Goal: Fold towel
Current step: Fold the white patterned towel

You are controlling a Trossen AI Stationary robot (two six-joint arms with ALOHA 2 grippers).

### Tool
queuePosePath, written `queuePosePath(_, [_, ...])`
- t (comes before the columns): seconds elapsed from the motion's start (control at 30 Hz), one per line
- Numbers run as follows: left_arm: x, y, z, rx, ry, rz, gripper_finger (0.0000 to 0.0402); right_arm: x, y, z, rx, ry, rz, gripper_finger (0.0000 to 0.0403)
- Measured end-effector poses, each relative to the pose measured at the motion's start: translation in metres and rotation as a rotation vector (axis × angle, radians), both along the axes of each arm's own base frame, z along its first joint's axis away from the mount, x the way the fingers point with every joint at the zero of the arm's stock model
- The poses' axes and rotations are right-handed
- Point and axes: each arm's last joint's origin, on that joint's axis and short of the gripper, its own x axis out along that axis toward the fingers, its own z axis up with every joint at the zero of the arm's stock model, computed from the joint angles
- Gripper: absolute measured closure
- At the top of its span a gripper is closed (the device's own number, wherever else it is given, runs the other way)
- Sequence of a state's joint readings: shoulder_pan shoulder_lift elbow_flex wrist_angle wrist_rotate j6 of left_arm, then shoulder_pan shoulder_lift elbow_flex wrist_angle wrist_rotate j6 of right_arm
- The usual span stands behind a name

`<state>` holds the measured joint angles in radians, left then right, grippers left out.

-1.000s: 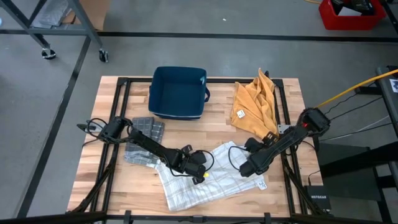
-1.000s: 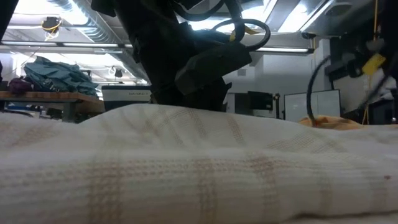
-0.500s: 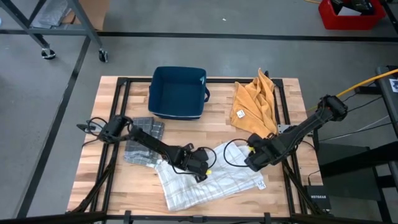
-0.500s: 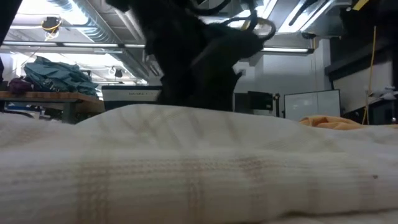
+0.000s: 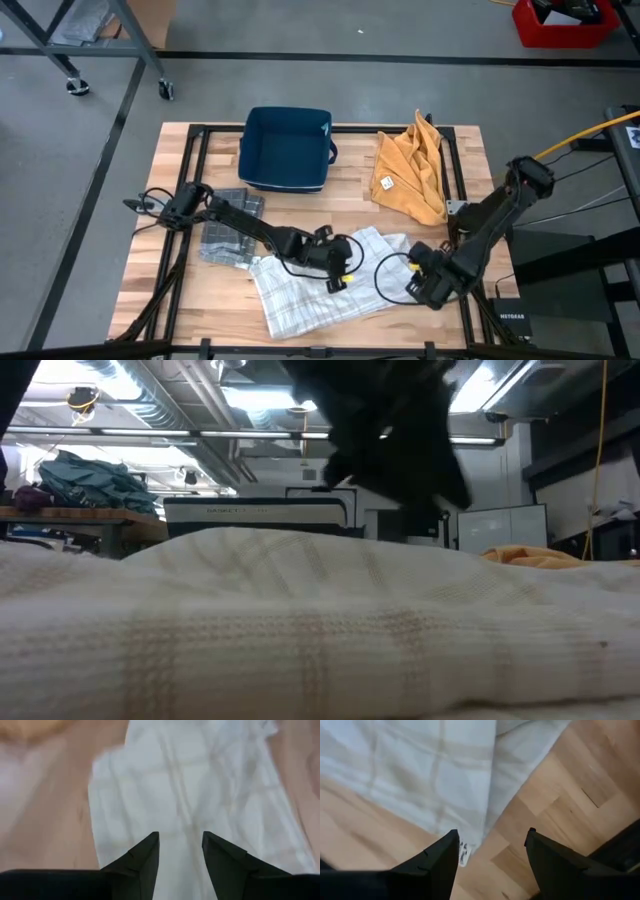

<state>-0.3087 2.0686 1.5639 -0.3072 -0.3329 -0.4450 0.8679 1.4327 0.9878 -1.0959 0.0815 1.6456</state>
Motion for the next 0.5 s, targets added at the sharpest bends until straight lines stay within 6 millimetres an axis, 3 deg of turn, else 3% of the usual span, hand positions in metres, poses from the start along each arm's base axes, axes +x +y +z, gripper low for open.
queuePosePath(0.17, [0.013,0.019,0.008,0.068,-0.092,-0.036,0.0259,-0.002,0.015,-0.018,-0.045,0.025,-0.015,0.0173])
queuePosePath(0.5, [0.026,0.077,0.01,0.027,-0.103,-0.043,0.0259,0.008,0.049,-0.055,0.003,-0.019,0.07,0.0173])
